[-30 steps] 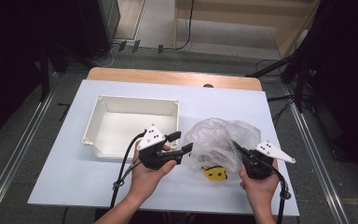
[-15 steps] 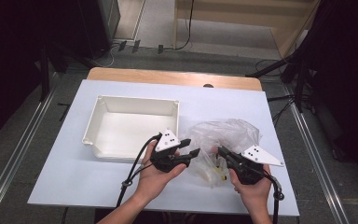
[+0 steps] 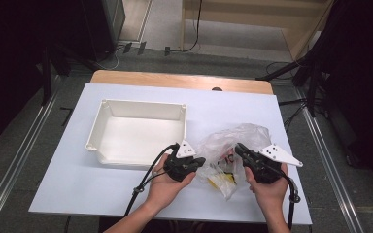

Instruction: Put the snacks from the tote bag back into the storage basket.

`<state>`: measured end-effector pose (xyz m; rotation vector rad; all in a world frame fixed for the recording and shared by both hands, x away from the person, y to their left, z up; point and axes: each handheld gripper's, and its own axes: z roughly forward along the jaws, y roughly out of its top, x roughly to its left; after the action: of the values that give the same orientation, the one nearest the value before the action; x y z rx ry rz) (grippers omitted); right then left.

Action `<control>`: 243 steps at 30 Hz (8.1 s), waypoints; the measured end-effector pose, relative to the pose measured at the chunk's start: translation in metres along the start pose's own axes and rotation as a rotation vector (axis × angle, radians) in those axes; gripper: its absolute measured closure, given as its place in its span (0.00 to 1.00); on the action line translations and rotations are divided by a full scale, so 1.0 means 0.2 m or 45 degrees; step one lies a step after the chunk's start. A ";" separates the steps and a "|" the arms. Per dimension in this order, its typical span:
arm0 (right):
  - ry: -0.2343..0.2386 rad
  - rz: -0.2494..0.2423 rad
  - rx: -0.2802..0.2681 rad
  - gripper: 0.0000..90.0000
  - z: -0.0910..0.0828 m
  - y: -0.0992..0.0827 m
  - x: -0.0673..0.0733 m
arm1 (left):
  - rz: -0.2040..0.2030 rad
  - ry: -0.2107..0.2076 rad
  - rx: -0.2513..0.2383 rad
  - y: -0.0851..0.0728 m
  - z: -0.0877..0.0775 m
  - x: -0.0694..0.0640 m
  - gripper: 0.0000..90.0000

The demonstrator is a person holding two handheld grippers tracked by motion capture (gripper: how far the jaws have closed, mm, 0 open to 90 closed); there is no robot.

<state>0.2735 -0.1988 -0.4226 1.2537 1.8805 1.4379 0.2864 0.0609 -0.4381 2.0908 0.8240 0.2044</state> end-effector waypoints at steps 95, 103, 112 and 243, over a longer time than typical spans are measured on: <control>-0.353 0.123 0.055 0.58 -0.32 -0.24 -0.22 | -0.022 -0.029 0.093 -0.14 0.15 0.03 0.95; -0.253 0.028 -0.039 0.54 -0.33 -0.19 -0.09 | -0.016 -0.045 0.075 -0.14 0.14 0.03 0.91; -0.186 -0.076 0.009 0.56 -0.21 -0.06 -0.05 | -0.017 -0.117 -0.094 -0.12 0.03 0.02 0.64; 0.010 0.092 0.041 1.00 0.10 0.05 -0.29 | -0.029 0.114 -0.010 -0.16 0.08 0.06 1.00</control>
<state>0.3212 -0.2383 -0.4304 1.3461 1.8883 1.4564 0.2868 0.0715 -0.4735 2.0766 0.8990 0.2904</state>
